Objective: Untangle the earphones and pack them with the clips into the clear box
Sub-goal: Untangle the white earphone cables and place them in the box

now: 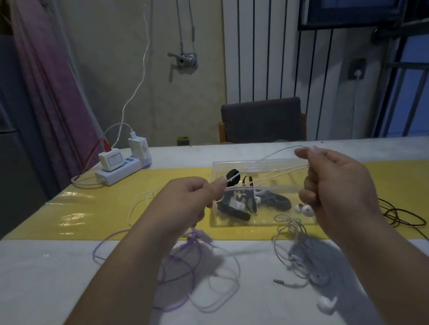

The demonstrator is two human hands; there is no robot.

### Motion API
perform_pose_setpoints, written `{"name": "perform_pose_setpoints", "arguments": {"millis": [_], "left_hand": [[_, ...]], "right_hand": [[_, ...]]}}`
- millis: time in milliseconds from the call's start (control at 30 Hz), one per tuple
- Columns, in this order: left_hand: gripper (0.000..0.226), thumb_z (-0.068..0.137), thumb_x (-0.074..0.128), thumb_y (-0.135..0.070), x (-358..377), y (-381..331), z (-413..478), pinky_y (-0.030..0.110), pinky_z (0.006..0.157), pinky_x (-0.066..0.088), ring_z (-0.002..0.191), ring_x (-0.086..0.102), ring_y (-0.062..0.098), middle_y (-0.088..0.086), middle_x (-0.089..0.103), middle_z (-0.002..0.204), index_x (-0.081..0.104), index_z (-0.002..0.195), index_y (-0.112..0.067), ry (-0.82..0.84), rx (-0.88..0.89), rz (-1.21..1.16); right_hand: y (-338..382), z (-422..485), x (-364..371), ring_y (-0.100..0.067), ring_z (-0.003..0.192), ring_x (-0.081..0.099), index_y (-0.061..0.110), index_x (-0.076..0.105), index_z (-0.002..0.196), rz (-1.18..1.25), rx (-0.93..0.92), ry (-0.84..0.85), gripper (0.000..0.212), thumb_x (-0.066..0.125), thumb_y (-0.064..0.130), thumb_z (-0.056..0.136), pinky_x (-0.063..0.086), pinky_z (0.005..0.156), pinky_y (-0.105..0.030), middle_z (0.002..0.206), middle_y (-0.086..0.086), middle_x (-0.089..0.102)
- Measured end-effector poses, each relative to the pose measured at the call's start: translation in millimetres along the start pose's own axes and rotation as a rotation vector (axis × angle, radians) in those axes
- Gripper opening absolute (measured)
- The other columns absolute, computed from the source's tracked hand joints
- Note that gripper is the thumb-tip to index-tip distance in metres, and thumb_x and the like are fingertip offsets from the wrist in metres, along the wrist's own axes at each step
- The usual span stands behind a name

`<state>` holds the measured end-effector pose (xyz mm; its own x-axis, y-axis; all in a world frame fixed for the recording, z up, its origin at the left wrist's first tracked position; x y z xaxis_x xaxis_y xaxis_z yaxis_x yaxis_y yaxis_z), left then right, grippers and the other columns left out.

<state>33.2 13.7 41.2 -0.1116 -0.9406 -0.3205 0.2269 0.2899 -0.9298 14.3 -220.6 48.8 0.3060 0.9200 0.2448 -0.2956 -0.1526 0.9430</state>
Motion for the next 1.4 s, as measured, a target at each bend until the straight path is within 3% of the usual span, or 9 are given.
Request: {"name": "perform_pose_setpoints", "arguments": {"millis": [133,200,300,367,500,633,900,1067,1400], "left_hand": [[0.022,0.075,0.051,-0.022,-2.8,-2.7,1.9,0.029,0.051,0.025,0.052,0.026,0.019,0.003,0.026,0.057,0.042,0.057,-0.015,0.003,-0.038,-0.395],[0.019,0.08,0.042,-0.019,1.7,-5.0,2.1,0.029,0.051,0.022,0.052,0.026,0.017,0.002,0.027,0.057,0.038,0.062,-0.014,0.034,-0.026,-0.441],[0.031,0.094,0.036,-0.01,3.1,-6.6,2.0,0.032,0.054,0.024,0.054,0.032,0.019,0.003,0.035,0.054,0.041,0.064,-0.011,-0.023,0.027,-0.421],[0.03,0.09,0.046,-0.015,-1.8,-9.3,2.0,0.031,0.058,0.032,0.06,0.042,0.019,0.004,0.049,0.059,0.056,0.062,-0.013,-0.088,0.105,-0.312],[0.028,0.089,0.059,-0.019,-10.4,-6.1,1.7,0.029,0.056,0.028,0.061,0.038,0.014,-0.008,0.053,0.057,0.07,0.063,-0.02,-0.093,0.068,-0.191],[0.036,0.095,0.055,-0.016,-11.1,-2.8,1.0,0.026,0.052,0.022,0.057,0.029,0.013,0.001,0.043,0.062,0.067,0.061,-0.019,-0.036,0.045,-0.249],[0.018,0.068,0.042,-0.022,-0.7,-1.2,2.0,0.028,0.049,0.028,0.055,0.036,0.02,0.011,0.052,0.066,0.052,0.055,-0.014,0.014,0.006,-0.187],[0.029,0.096,0.055,-0.022,-2.6,-1.9,-1.6,0.013,0.05,0.034,0.052,0.043,0.003,-0.014,0.053,0.062,0.064,0.068,-0.021,0.024,0.061,0.044],[0.027,0.1,0.047,-0.014,6.1,-8.1,-4.6,0.015,0.044,0.033,0.049,0.038,0.014,0.001,0.048,0.06,0.07,0.086,-0.011,0.046,0.08,-0.083]], "right_hand": [[1.6,-3.4,7.9,-0.007,0.058,0.045,0.022,0.072,0.085,-0.465,-0.139,0.078,0.035,0.048,0.043,0.099,0.035,0.055,-0.025,0.052,0.021,0.054],[2.7,-11.3,21.9,-0.008,0.059,0.048,0.019,0.068,0.08,-0.587,-0.18,0.211,0.043,0.046,0.051,0.097,0.037,0.06,-0.028,0.067,0.014,0.064],[-0.2,-23.3,40.3,-0.014,0.057,0.044,0.006,0.059,0.079,-0.644,-0.214,0.389,0.053,0.046,0.057,0.087,0.037,0.058,-0.034,0.071,-0.011,0.059],[-1.1,-24.8,43.4,-0.013,0.054,0.039,0.006,0.054,0.073,-0.641,-0.249,0.399,0.047,0.048,0.051,0.088,0.033,0.056,-0.035,0.061,-0.001,0.049],[4.7,-15.5,28.4,-0.01,0.044,0.033,0.017,0.049,0.06,-0.358,-0.18,0.264,0.045,0.047,0.034,0.101,0.027,0.048,-0.027,0.049,0.01,0.038],[12.4,-10.0,11.7,-0.009,0.039,0.025,0.017,0.046,0.065,-0.065,-0.076,0.117,0.041,0.043,0.03,0.104,0.026,0.039,-0.02,0.046,0.008,0.03],[11.3,-6.9,3.2,-0.01,0.043,0.017,0.015,0.043,0.068,0.191,0.0,-0.012,0.039,0.042,0.028,0.104,0.016,0.041,-0.025,0.048,0.006,0.024],[4.8,-3.9,3.8,-0.011,0.043,0.015,0.016,0.043,0.067,0.256,0.072,0.003,0.039,0.042,0.029,0.104,0.016,0.038,-0.022,0.049,0.004,0.022],[-3.8,-11.3,26.6,-0.008,0.042,0.021,0.014,0.049,0.07,0.522,0.253,0.168,0.036,0.043,0.03,0.102,0.025,0.038,-0.02,0.054,0.002,0.025]]}}
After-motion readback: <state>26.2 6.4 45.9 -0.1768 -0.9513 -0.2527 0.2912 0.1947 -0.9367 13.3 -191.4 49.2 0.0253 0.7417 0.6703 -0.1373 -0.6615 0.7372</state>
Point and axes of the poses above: each hand's wrist, its own z-axis towards the middle knuckle, its own x-axis out of the palm, y = z × x, the point moved 7 cm from there along z, towards the middle knuckle
